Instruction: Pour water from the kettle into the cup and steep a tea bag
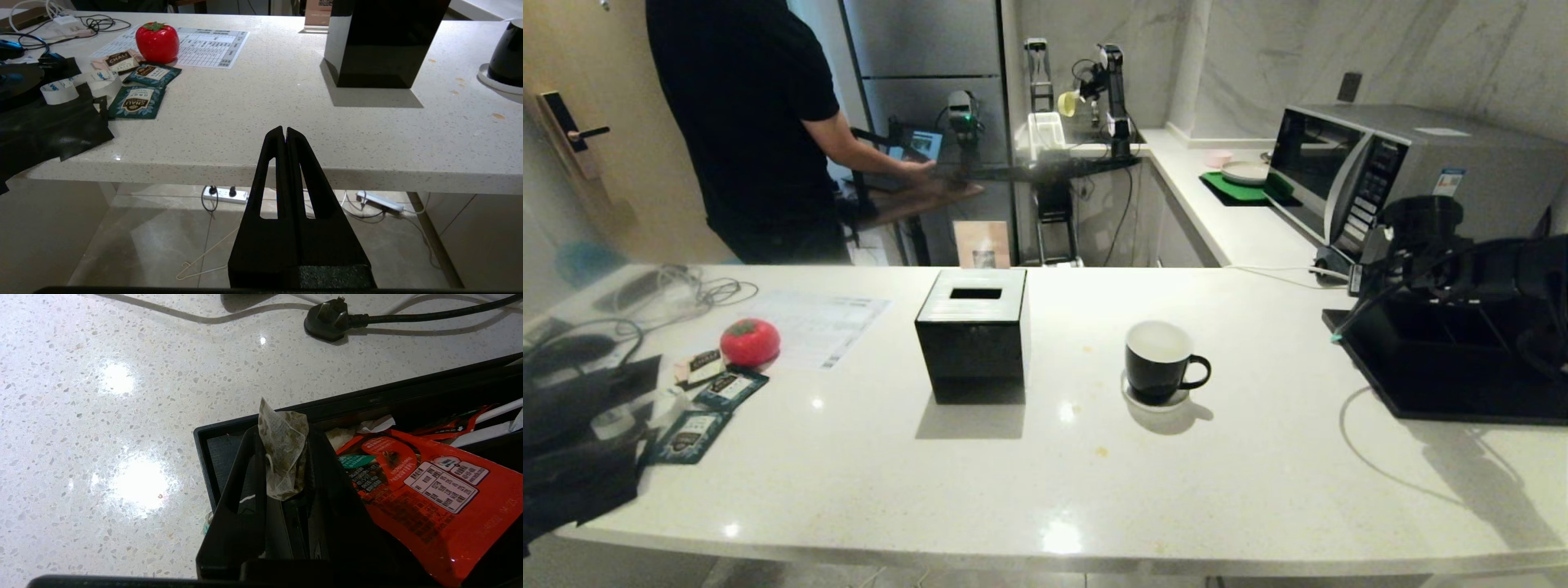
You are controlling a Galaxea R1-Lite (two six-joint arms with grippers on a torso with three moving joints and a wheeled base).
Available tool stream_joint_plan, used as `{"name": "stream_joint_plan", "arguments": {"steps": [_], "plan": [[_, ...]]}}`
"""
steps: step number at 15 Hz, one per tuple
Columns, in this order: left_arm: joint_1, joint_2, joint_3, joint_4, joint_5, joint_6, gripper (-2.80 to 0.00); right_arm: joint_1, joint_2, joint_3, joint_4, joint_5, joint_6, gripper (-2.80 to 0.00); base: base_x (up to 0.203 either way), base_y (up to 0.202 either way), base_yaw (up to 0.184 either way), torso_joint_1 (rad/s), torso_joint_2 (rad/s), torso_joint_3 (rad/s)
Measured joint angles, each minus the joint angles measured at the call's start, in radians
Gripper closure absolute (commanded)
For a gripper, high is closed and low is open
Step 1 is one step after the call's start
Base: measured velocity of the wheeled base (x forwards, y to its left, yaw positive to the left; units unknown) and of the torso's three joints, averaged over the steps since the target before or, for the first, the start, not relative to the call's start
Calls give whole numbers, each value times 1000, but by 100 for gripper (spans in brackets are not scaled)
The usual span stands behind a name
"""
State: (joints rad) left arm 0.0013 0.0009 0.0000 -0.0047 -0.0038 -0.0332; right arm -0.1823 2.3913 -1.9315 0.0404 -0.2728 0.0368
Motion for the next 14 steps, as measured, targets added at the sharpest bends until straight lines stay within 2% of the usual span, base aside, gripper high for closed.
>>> {"name": "stream_joint_plan", "arguments": {"steps": [14], "plan": [[0,0,0,0,-1,0,0,1,-28,-5,-3,-2,6,0,0,0,0,0,0,0]]}}
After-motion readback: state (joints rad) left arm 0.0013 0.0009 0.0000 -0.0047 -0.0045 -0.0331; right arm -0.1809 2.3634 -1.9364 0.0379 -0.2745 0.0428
